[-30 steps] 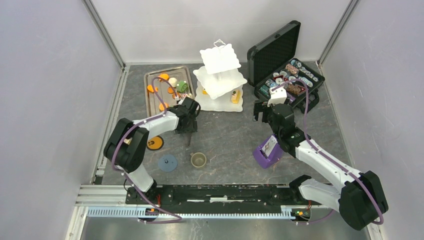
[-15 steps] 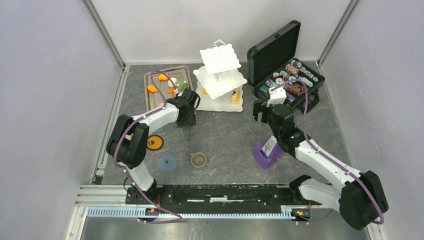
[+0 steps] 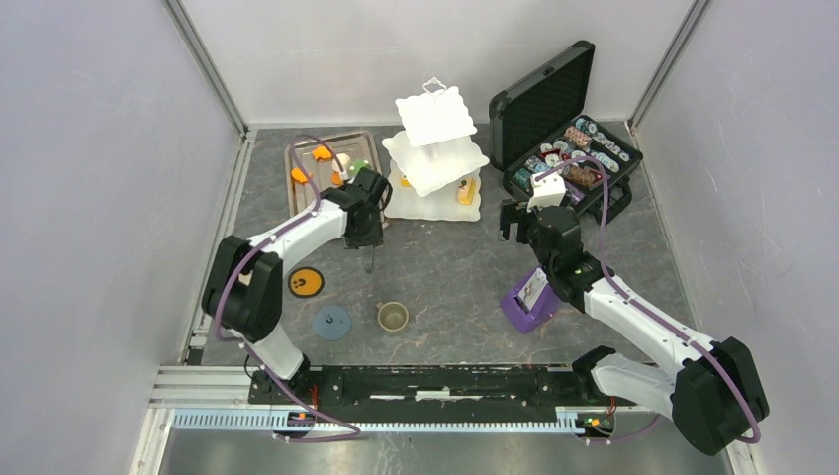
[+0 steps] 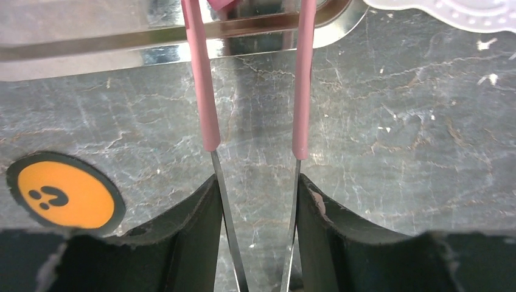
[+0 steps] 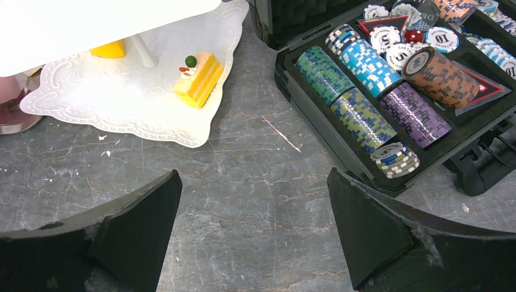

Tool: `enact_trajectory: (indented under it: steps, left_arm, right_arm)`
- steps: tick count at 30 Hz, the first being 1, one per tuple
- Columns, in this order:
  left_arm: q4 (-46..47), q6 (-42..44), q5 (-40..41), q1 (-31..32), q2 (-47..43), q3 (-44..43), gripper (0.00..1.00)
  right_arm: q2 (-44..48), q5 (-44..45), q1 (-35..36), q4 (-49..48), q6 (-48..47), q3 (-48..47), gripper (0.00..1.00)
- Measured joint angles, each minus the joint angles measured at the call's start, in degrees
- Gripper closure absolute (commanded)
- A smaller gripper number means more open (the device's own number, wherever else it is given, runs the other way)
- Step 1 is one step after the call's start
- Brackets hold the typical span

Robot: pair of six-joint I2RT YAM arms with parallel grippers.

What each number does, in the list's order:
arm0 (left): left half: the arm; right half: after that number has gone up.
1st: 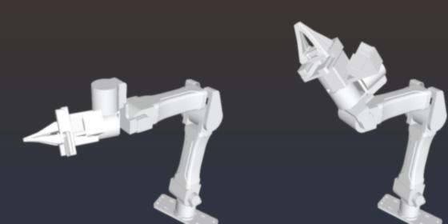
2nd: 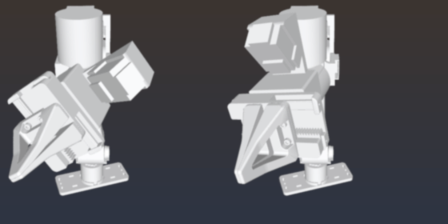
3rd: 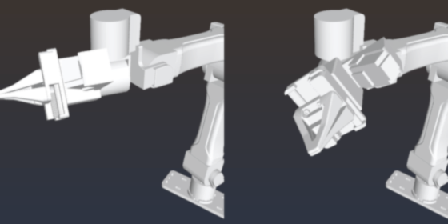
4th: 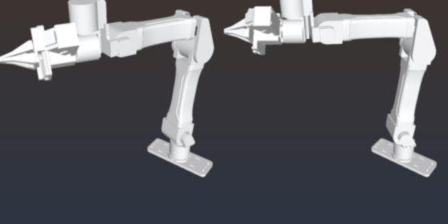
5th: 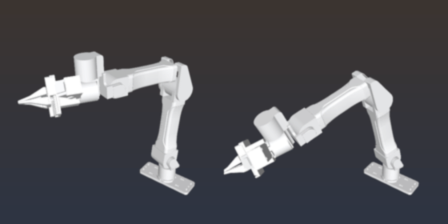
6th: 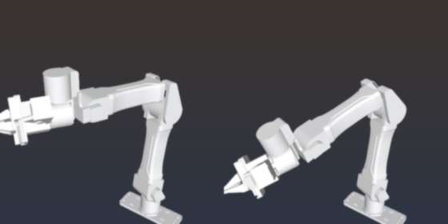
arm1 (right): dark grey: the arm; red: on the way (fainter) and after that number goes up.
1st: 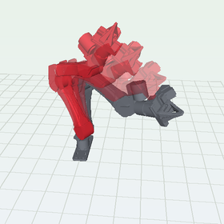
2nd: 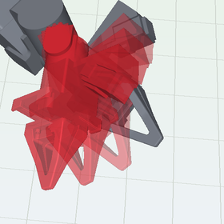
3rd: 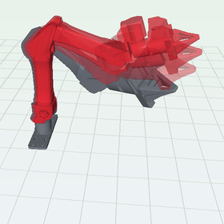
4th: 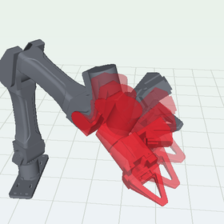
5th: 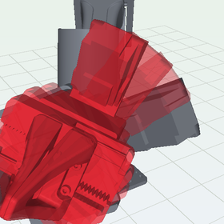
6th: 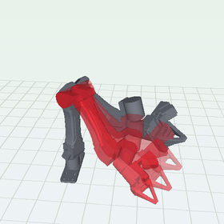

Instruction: Serve the afternoon tea

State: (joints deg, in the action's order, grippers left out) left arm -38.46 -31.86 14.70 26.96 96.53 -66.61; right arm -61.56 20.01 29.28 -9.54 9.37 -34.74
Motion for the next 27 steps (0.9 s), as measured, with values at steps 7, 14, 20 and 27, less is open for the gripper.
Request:
enact_trajectory:
  steps: [7, 14, 20, 27]
  left_arm:
    - [-2.19, 0.42, -0.31, -0.28, -7.34, -0.13, 0.66]
    - [0.09, 2.32, -6.51, -0.48, -10.14, -0.13, 0.65]
    - [4.31, 2.86, -13.03, -0.50, -8.44, -0.13, 0.65]
    - [9.68, 3.02, -15.89, -0.09, -1.44, -0.57, 0.66]
  right_arm:
    - [0.00, -0.02, 0.24, 0.00, 0.00, 0.00, 0.02]
    - [0.00, -0.02, 0.24, 0.00, 0.00, 0.00, 0.02]
    - [0.00, -0.02, 0.24, 0.00, 0.00, 0.00, 0.02]
    - [0.00, -0.02, 0.24, -0.02, 0.00, 0.00, 0.02]
